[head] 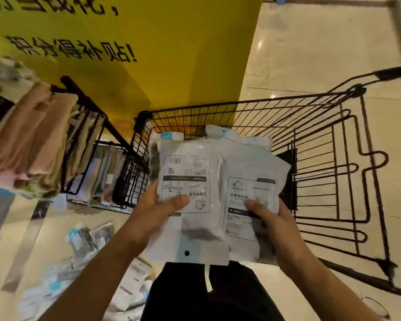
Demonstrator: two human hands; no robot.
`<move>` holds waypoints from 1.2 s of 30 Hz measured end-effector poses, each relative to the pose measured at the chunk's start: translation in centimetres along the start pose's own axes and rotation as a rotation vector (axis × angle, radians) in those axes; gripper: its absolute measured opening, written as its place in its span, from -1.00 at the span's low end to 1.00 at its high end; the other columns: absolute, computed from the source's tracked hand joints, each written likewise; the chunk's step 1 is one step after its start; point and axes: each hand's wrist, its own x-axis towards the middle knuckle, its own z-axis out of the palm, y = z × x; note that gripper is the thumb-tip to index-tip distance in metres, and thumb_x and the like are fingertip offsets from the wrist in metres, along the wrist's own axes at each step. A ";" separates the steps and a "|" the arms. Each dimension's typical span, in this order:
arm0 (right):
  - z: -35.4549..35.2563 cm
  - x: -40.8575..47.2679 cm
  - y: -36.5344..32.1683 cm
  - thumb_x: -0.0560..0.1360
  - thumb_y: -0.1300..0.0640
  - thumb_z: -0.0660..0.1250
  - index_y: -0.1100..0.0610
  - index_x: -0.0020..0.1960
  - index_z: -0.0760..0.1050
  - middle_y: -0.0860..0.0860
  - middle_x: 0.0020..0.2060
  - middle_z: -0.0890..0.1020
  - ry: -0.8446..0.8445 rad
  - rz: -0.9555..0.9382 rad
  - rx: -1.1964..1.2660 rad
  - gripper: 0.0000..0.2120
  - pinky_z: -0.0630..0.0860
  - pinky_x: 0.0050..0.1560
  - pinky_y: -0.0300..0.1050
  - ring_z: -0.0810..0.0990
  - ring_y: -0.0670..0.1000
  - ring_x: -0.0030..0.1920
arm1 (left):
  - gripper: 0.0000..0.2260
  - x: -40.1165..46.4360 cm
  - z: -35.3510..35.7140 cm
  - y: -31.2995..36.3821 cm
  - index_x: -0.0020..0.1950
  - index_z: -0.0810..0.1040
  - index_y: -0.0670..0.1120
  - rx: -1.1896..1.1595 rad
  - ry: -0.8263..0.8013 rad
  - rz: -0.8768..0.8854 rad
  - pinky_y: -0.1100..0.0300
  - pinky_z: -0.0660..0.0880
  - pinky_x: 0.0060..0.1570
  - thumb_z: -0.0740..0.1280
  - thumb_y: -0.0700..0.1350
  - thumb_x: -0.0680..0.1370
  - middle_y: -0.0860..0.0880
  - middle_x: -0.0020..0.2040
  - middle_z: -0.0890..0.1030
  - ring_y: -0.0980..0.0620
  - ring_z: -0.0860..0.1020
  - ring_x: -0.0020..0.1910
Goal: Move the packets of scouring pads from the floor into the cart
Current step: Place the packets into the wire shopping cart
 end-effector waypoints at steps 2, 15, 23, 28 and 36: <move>1.5 2.7 -0.4 0.59 0.14 0.44 -0.05 0.24 0.55 -0.06 0.01 0.79 -0.029 0.025 0.008 -0.74 0.73 -0.19 -0.06 0.79 0.02 0.00 | -0.62 2.7 -1.6 0.6 0.20 0.54 0.13 0.029 0.021 -0.015 0.38 0.64 -0.17 0.45 -0.31 0.55 0.16 0.05 0.77 0.29 0.72 -0.14; 11.2 23.3 4.6 0.43 -0.09 0.60 0.11 0.29 0.48 -0.14 -0.29 0.64 0.010 0.078 -0.167 -0.44 0.51 -0.33 -0.23 0.58 -0.15 -0.38 | -0.61 23.5 -10.8 -4.4 0.21 0.60 -0.05 0.105 0.075 -0.005 0.32 0.63 -0.18 0.55 -0.30 0.43 0.05 -0.05 0.78 0.09 0.75 -0.04; 15.0 28.4 6.4 0.42 -0.16 0.59 -0.01 0.41 0.44 -0.03 0.23 0.69 0.115 0.078 -0.266 -0.34 0.62 0.11 0.02 0.69 0.05 0.13 | -0.40 28.9 -14.1 -7.4 0.39 0.54 -0.01 0.150 0.107 -0.092 0.10 0.70 0.00 0.60 -0.08 0.37 -0.04 0.19 0.73 -0.07 0.70 0.18; 15.9 30.0 7.6 0.45 -0.13 0.54 -0.05 0.41 0.46 -0.05 0.10 0.72 0.179 0.058 -0.306 -0.41 0.68 0.14 0.15 0.72 0.04 0.03 | -0.49 30.7 -14.1 -8.9 0.35 0.56 0.01 0.150 0.124 -0.094 0.05 0.65 0.06 0.56 -0.15 0.42 -0.03 0.19 0.73 -0.06 0.69 0.17; 15.9 30.7 7.8 0.49 -0.15 0.54 0.02 0.53 0.34 -0.01 0.27 0.65 0.159 0.037 -0.401 -0.29 0.63 0.23 0.11 0.67 0.11 0.17 | -0.43 31.5 -13.7 -9.6 0.44 0.42 0.02 0.286 0.160 -0.041 0.13 0.61 0.06 0.56 -0.12 0.48 0.02 0.25 0.64 0.04 0.62 0.17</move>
